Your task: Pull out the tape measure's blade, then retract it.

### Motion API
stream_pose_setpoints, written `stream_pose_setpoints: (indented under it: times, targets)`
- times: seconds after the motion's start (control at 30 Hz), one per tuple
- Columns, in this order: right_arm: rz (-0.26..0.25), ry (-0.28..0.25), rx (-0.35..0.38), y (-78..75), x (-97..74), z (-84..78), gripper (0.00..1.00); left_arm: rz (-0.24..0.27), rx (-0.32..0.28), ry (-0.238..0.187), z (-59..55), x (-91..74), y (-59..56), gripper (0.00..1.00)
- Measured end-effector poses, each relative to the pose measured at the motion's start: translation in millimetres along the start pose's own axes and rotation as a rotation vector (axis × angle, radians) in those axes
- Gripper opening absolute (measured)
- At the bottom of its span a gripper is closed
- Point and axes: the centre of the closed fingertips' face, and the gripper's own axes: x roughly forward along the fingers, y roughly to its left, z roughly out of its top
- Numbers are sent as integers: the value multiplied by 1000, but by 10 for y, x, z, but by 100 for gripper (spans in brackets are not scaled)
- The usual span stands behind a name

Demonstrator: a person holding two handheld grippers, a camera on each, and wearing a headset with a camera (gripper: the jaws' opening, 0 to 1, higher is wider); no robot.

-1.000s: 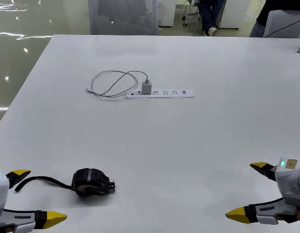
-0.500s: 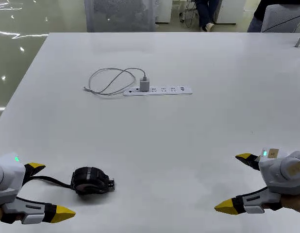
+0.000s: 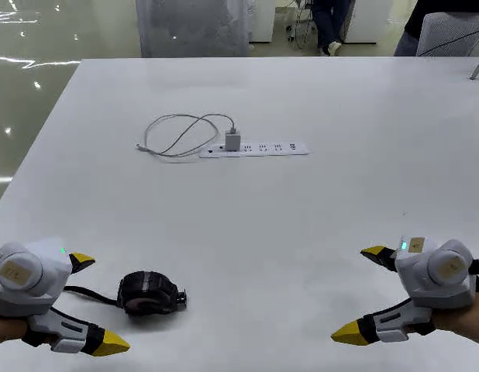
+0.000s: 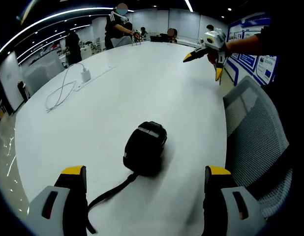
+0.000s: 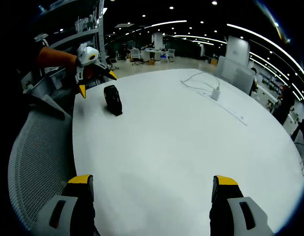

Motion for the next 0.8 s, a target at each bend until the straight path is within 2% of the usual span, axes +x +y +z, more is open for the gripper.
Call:
stream_pose_setpoints:
  times: [0.1,0.17,0.4,0.47,0.73,0.8]
  targets:
    - [14,-3,-14,8,42,60,99,4,9,24,25,55,42,97]
    - [22,-6,-27,14,77,100,99,-10,26,30,71,81,25,97]
    - [60,1,-66,62,236,193,99,-47,106,74,120,185,38,94]
    - [71,-1,-71,79,282,229,99,-61,122,82,136,209,37,88]
    - [114,-12,-100,169,479,362,99,-90,128,117,130,341,11,81]
    - [123,-30,-80,185,545,413,99,-97,132,117,142,377,5,79]
